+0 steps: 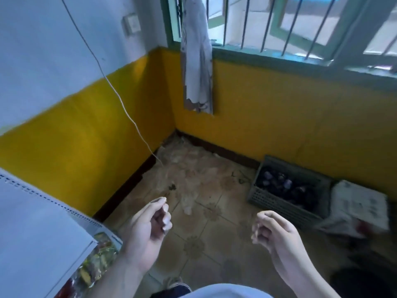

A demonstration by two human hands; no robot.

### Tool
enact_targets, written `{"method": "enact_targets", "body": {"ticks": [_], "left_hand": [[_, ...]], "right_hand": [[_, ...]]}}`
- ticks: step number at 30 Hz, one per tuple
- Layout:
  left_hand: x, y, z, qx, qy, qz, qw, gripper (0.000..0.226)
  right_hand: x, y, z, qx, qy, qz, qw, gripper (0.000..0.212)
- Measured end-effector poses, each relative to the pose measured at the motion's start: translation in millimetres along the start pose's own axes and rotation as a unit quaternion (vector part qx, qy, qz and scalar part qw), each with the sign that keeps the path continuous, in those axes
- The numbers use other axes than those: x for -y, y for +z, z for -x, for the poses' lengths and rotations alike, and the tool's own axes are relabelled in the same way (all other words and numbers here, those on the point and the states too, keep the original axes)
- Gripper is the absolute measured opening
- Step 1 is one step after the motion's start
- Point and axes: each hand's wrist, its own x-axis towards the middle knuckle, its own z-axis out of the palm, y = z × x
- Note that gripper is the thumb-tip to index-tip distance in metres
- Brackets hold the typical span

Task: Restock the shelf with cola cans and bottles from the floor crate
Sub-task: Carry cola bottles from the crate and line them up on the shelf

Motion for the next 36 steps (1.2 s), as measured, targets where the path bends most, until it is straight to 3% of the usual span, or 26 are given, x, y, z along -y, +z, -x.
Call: {"method": "enact_targets", "body": {"ticks": [10,18,21,25,30,33,36], "left_hand": [[60,137,-77,0.106,-0.133,-0.096,0.981,0.015],[90,239,-167,0.159,-0.192,-0.114,0.962,0.011],[98,279,-208,0.173,-0.218,-0.13,0.952,0.002],[114,337,-259,0.198,-0.243,-0.159,0.936,0.011],[134,410,-292,0.234,-0.237,-0.185,0.925,0.015],[149,438,-303,0.248,-0.23,-0.202,0.919,0.014],[176,448,-323,0.214,-0.236,-0.22,0.922,0.014]], "right_hand": [[0,-104,5,-0.184,0.016,-0.078,0.98,0.027],[36,-144,-73,-0.28,0.074,-0.126,0.949,0.022],[63,-155,-108,-0.295,0.098,-0.152,0.938,0.02],[95,-169,-142,-0.279,0.082,-0.125,0.949,0.023],[117,-195,-167,-0.323,0.059,-0.116,0.938,0.022],[112,-217,-182,-0.332,0.09,-0.132,0.93,0.024],[103,-253,-205,-0.33,0.139,-0.156,0.92,0.023]]}}
